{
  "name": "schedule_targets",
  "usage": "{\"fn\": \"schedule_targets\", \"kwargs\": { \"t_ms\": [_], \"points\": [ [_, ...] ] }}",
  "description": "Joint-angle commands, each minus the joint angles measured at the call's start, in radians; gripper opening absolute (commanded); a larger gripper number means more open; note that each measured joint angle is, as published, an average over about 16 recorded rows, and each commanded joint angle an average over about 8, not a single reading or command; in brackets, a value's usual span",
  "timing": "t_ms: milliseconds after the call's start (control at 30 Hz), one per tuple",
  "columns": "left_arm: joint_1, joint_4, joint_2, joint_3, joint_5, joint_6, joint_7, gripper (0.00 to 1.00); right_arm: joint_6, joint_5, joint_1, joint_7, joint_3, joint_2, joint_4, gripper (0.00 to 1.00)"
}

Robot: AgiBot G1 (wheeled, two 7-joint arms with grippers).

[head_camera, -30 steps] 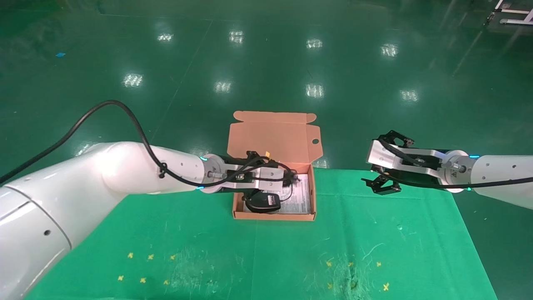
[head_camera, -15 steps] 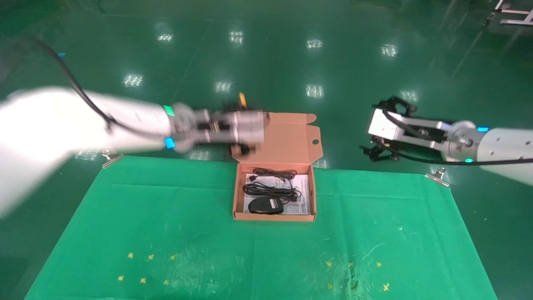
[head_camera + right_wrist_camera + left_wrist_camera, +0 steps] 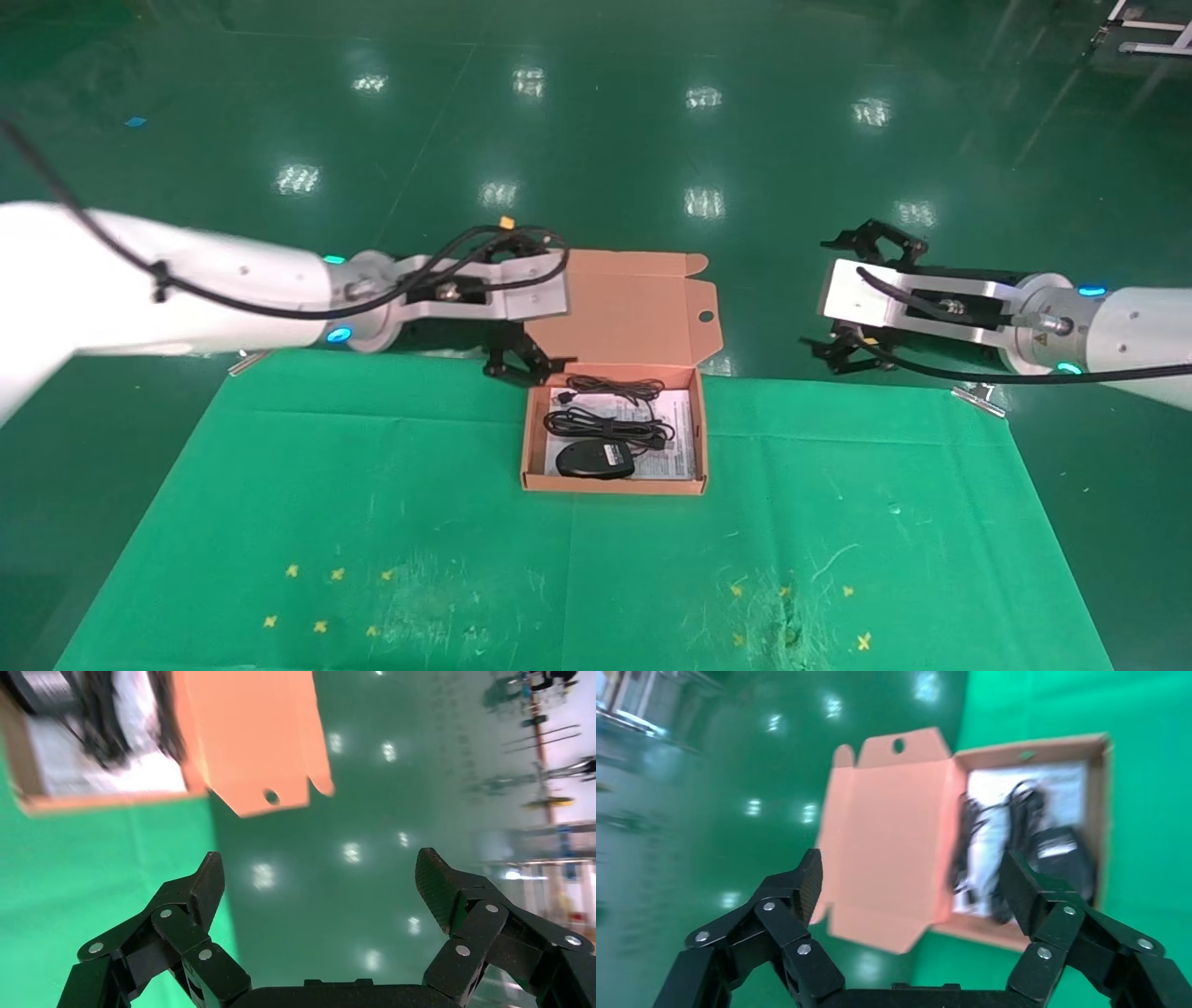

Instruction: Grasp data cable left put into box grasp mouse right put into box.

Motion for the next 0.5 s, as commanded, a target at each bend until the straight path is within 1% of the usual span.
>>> {"fn": "schedule_targets", "kwargs": {
  "t_ms": [33, 500],
  "points": [
    [0.025, -0.015, -0.020, -0.032, -0.029, 0.027, -0.003, 1.00, -0.028, 0.031, -0.018, 0.008, 0.022, 0.008, 0.011, 1.00],
    [0.196, -0.118, -0.157, -0.254, -0.235, 0.217, -0.027, 1.00, -0.225, 0.251, -0.147, 0.071, 0.178, 0.064, 0.091, 1.00]
  ]
}}
